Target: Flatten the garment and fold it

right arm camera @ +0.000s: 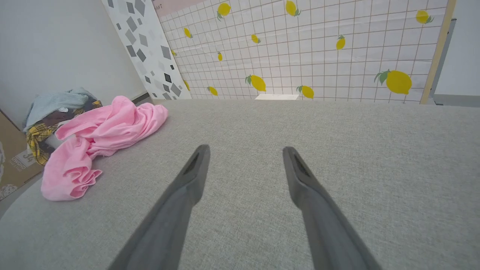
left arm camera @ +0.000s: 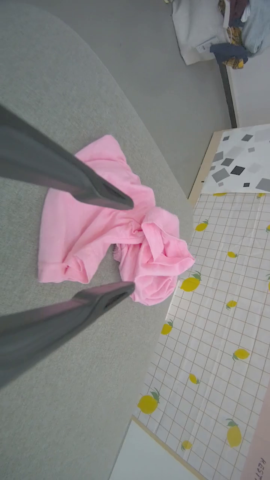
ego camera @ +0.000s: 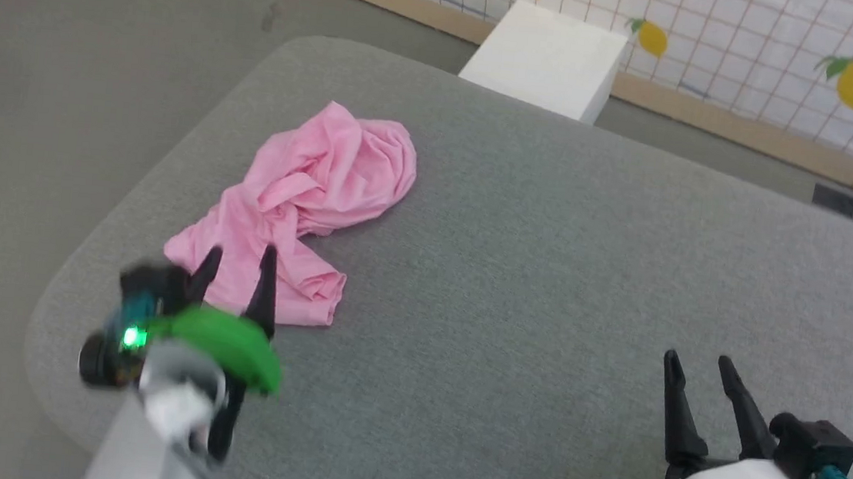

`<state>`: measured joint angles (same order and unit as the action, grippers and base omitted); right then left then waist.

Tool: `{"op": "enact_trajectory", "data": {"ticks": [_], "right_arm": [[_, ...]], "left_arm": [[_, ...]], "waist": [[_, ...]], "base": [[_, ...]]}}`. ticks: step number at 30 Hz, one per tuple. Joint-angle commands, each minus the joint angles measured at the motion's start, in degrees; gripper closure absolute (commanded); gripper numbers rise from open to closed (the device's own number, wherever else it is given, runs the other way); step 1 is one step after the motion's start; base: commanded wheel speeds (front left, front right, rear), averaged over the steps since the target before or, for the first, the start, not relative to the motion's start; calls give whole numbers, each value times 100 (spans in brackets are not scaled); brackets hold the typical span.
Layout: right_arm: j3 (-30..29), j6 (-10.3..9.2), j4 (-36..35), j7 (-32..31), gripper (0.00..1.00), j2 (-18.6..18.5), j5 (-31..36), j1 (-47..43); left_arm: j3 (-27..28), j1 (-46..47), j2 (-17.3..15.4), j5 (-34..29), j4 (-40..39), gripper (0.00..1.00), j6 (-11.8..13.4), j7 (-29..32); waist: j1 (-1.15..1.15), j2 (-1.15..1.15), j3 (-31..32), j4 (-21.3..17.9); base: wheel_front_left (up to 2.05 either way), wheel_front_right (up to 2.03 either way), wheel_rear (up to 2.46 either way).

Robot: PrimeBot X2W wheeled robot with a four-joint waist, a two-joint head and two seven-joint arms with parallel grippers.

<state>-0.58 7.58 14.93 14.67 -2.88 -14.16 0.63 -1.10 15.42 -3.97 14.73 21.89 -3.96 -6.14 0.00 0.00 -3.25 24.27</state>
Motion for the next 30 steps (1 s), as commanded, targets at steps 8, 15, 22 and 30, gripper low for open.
{"op": "enact_trajectory", "data": {"ticks": [8, 15, 22, 30], "right_arm": [[-97, -9, -93, -66, 0, 1, 221, 444], [-234, -9, -218, -102, 0, 1, 319, 565], [-249, -9, -195, -72, 0, 1, 237, 628], [-139, -9, -3, -16, 0, 1, 79, 720]], "left_arm": [[-47, 1807, -567, 467, 1836, 0, -233, 1938], [101, 2283, -797, 660, 2885, 0, -50, 2749], [254, 2289, -754, 874, 3377, 100, 138, 2923], [274, 2869, -732, 930, 2797, 100, -49, 1812]], "waist": [[0, 0, -758, -678], [0, 0, -1111, -1032], [0, 0, -1175, -1120], [0, 0, -918, -1097]], "base": [[0, 0, 0], [0, 0, 0], [0, 0, 0], [0, 0, 0]]}}
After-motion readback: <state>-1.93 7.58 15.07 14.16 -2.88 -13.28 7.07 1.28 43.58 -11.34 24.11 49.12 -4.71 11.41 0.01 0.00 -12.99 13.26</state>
